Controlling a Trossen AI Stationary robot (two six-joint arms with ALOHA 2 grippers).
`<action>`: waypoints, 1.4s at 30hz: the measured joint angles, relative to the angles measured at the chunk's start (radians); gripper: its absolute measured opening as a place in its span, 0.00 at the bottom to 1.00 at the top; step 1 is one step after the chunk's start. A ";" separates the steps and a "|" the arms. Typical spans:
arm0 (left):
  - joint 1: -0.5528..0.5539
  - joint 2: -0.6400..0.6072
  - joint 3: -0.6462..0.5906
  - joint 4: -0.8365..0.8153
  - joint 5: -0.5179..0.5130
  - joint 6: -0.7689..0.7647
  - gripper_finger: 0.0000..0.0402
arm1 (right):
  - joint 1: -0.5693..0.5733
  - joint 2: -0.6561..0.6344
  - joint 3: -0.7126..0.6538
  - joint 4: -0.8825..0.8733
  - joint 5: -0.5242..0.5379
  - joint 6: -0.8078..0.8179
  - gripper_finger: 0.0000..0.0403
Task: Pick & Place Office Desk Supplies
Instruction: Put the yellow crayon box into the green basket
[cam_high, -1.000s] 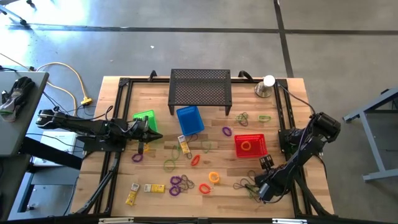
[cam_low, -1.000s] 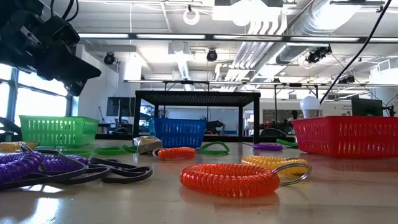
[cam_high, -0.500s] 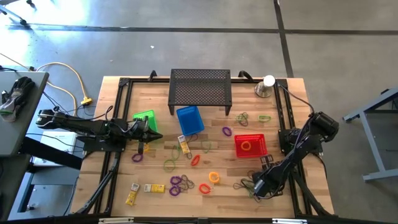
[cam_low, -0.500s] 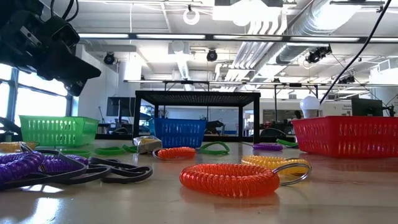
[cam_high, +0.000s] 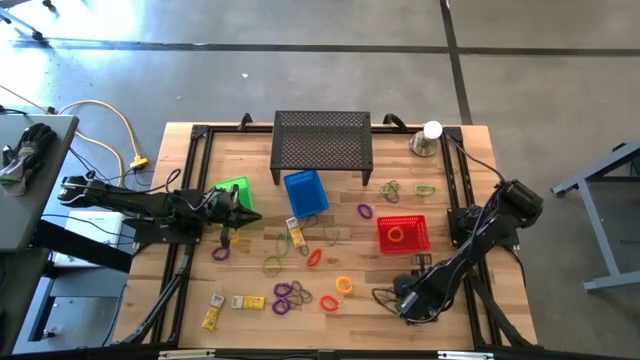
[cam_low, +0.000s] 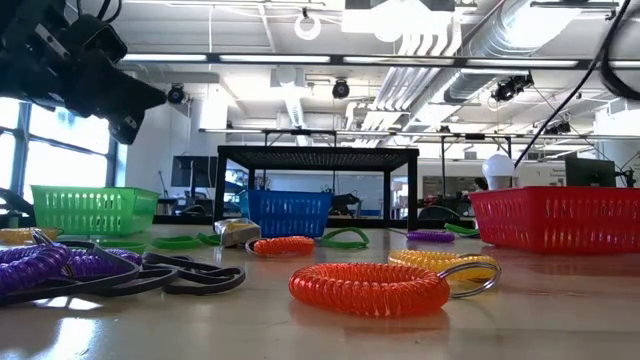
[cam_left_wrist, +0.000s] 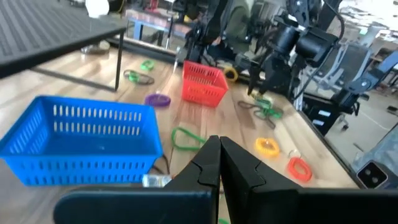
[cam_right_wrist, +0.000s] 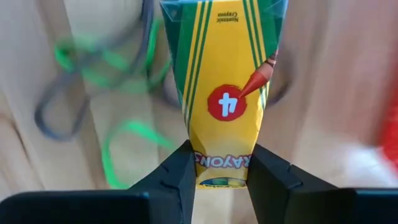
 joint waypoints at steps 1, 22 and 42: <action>0.000 0.000 0.000 0.005 0.001 0.000 0.00 | -0.008 0.000 0.025 -0.017 0.028 -0.010 0.27; -0.153 0.227 0.013 0.379 -0.074 0.270 0.14 | -0.400 -0.002 0.335 0.127 0.234 -0.570 0.26; -0.316 0.994 0.309 1.021 -0.104 0.809 0.51 | -0.594 0.018 0.335 0.598 -0.528 -0.473 0.27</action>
